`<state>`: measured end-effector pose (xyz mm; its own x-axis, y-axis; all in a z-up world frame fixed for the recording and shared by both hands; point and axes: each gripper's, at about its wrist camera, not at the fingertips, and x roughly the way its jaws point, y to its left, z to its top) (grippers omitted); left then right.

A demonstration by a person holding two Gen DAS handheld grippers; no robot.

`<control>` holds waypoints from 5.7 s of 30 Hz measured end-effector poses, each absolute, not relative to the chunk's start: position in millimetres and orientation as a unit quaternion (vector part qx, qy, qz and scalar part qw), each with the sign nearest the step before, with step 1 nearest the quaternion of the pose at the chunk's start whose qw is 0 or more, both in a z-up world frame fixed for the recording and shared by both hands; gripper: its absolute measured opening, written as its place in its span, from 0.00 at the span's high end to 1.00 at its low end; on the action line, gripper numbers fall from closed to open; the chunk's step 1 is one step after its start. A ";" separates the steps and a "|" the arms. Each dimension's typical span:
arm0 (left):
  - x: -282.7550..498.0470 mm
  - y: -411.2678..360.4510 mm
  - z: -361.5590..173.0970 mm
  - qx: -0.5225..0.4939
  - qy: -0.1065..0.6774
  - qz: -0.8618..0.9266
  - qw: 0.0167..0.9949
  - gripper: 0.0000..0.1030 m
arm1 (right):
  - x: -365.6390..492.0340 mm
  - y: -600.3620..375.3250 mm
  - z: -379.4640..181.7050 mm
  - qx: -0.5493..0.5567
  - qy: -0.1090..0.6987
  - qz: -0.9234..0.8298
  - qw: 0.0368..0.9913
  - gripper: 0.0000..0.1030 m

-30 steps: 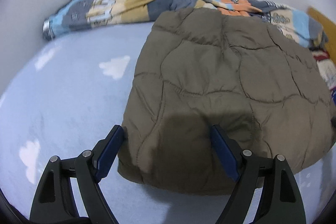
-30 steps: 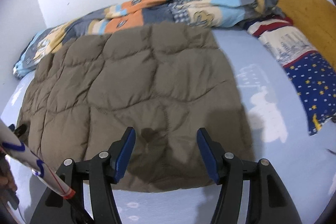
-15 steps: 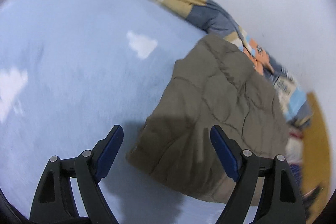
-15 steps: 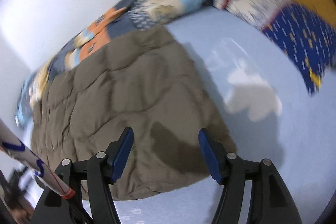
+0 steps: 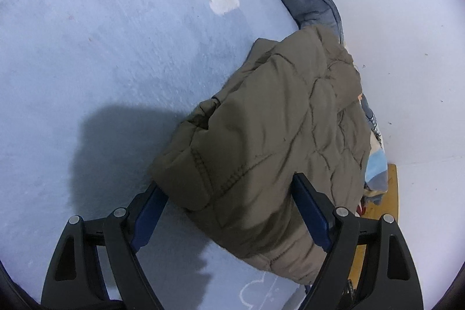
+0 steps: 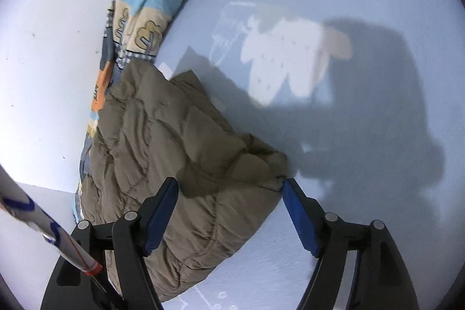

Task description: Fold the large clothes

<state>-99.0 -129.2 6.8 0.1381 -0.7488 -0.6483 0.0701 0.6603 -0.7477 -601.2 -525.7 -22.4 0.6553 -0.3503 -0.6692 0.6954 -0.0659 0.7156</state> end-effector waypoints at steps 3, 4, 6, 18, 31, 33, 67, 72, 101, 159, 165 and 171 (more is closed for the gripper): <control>-89.0 -129.0 3.2 -0.290 0.580 -0.300 0.699 0.18 | -597.5 -526.8 -34.4 0.642 0.129 -0.367 0.660 0.23; -88.1 -129.0 2.9 -0.294 0.578 -0.301 0.699 0.17 | -594.6 -529.0 -37.3 0.638 0.129 -0.365 0.665 0.23; -88.0 -137.3 0.7 -0.292 0.574 -0.303 0.703 0.15 | -591.9 -532.9 -43.7 0.640 0.115 -0.355 0.672 0.16; -174.2 -192.6 64.0 -0.030 0.414 -0.314 0.854 0.54 | -534.8 -522.6 -0.3 0.429 0.228 -0.408 0.773 0.64; -231.4 -145.1 116.0 -0.003 0.367 -0.337 0.867 0.58 | -543.3 -454.2 66.8 0.279 0.259 -0.439 0.814 0.68; -242.8 -131.4 118.8 -0.009 0.369 -0.337 0.866 0.58 | -551.7 -444.0 71.5 0.285 0.256 -0.434 0.815 0.68; -360.0 -95.4 130.7 0.075 0.258 -0.337 0.902 0.34 | -645.1 -343.3 80.3 0.276 0.209 -0.447 0.825 0.42; -387.2 -157.4 97.1 0.164 0.254 -0.374 0.877 0.34 | -558.6 -325.7 64.0 0.224 0.265 -0.361 0.866 0.65; -383.4 -165.5 63.6 0.163 0.275 -0.348 0.881 0.26 | -515.3 -318.6 22.6 0.158 0.341 -0.417 0.828 0.47; -470.3 -82.8 130.4 0.170 0.240 -0.352 0.889 0.13 | -587.2 -171.9 32.6 0.100 0.307 -0.374 0.869 0.32; -471.9 -77.2 161.6 0.191 0.230 -0.327 0.897 0.13 | -591.8 -174.3 36.8 0.104 0.302 -0.384 0.866 0.32; -477.5 -67.4 174.9 0.189 0.237 -0.335 0.892 0.13 | -605.5 -155.8 79.7 0.096 0.256 -0.388 0.880 0.26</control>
<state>-477.5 -67.4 174.9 0.6626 -0.5085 -0.5499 0.6880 0.7033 0.1787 -605.5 -155.8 79.7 0.5675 -0.6343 -0.5251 0.7329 0.6798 -0.0291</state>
